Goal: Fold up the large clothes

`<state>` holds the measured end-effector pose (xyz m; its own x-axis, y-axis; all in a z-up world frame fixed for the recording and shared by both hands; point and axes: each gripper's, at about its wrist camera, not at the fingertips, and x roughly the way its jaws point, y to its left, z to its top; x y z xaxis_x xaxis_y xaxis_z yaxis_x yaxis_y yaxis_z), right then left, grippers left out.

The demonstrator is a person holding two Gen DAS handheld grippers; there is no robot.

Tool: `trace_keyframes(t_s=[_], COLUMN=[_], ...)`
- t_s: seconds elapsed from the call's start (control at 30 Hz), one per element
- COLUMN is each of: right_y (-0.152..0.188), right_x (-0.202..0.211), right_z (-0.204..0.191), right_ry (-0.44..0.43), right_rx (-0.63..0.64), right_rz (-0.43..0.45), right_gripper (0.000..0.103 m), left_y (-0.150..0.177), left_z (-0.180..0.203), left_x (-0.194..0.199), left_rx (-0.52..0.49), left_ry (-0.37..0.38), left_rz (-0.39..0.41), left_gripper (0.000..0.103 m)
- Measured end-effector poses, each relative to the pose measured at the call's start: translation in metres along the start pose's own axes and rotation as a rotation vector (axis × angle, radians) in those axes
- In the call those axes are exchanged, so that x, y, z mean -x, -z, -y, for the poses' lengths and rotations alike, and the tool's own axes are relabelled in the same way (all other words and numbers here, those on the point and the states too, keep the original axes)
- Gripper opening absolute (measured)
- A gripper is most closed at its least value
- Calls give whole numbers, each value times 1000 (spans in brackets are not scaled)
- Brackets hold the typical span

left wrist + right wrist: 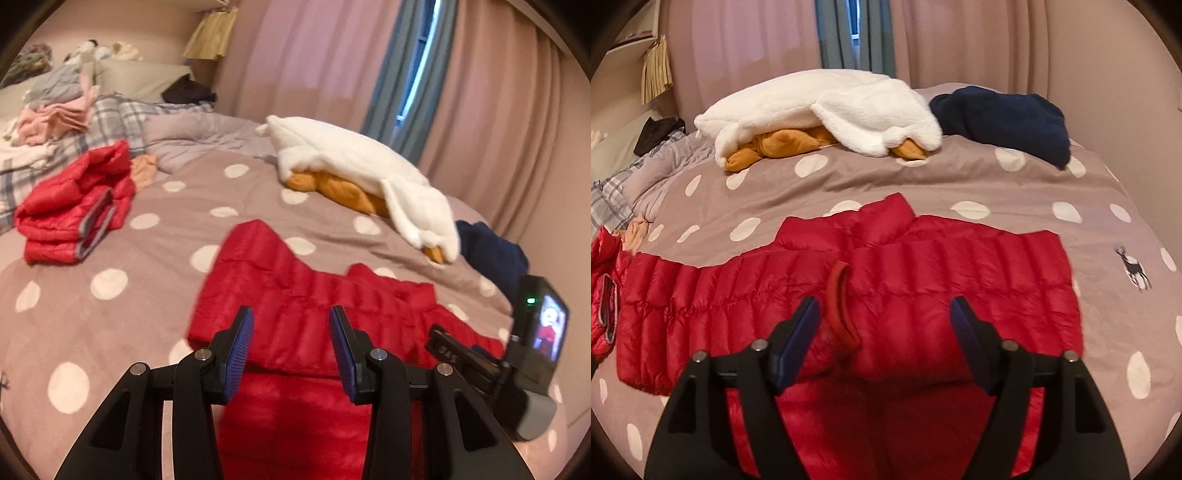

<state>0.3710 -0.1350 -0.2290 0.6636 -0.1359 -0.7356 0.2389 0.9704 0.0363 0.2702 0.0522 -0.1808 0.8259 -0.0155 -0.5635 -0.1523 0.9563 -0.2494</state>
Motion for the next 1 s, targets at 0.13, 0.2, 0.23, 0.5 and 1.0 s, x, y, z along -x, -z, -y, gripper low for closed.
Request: trace_keyframes(t_s=[0.13, 0.2, 0.23, 0.5, 1.0], right_y=[7, 17, 21, -1, -8], right_x=[-47, -66, -68, -12, 19], right_z=[-20, -31, -33, 19, 88], right_ry=[-49, -46, -44, -1, 120], right_rx=[38, 87, 100, -27, -136], right_rz=[-96, -141, -139, 15, 104], right_gripper=[72, 46, 31, 13, 50], left_y=[0, -1, -1, 0, 0], left_z=[-9, -14, -15, -9, 28], left_x=[-9, -13, -14, -20, -89], left_rx=[0, 11, 19, 33, 38], left_ry=[-49, -59, -64, -74, -107], left_rz=[0, -8, -7, -1, -17], left_gripper=[40, 40, 40, 40, 40])
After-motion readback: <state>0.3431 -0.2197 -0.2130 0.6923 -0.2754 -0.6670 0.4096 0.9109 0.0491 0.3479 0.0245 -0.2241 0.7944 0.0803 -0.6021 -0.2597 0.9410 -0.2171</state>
